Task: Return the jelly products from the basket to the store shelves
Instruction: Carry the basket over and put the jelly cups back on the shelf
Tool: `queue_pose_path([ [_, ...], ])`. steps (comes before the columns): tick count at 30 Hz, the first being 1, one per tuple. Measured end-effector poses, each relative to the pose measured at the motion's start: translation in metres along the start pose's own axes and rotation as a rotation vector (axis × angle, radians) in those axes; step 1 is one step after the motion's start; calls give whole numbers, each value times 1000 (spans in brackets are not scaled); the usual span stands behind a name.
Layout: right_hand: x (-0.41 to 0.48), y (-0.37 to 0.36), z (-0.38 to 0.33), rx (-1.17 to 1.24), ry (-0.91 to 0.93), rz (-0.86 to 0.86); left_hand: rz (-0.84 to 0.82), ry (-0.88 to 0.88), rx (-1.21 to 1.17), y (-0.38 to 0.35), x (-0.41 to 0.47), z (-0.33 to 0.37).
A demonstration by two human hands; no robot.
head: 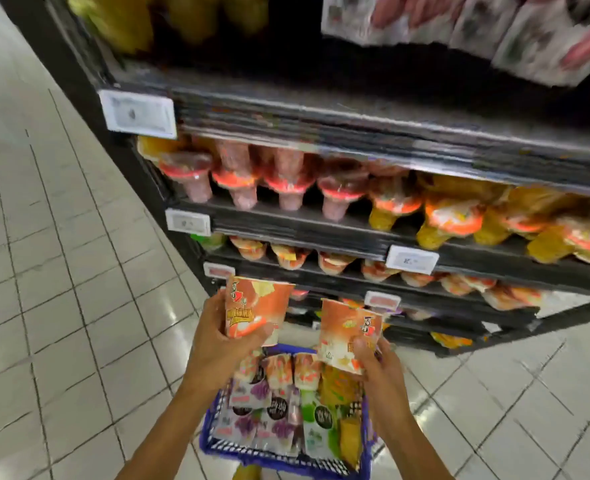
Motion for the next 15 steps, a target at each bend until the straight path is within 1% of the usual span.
queue_pose_path([
  [6, -83, -9, -200, -1, 330, -63, 70, -341, 9, 15, -85, 206],
  [9, -122, -16, -295, -43, 532, -74, 102, -515, -4, 19, -123, 293],
  [12, -163, -30, -377, -8, 707, -124, 92, -657, -41, 23, -159, 372],
  [15, -195, -41, -445, 33, 859, -152, 84, -794, -67, 31, -183, 439],
])
Point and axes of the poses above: each hand's wrist, its own x-axis towards the middle knuckle, its own y-axis out of the back of the hand, z = x × y, the point moved 8 cm from there along x, towards the middle knuckle, and after that the axes turned 11 degrees about -z, right-handed, at the moved point
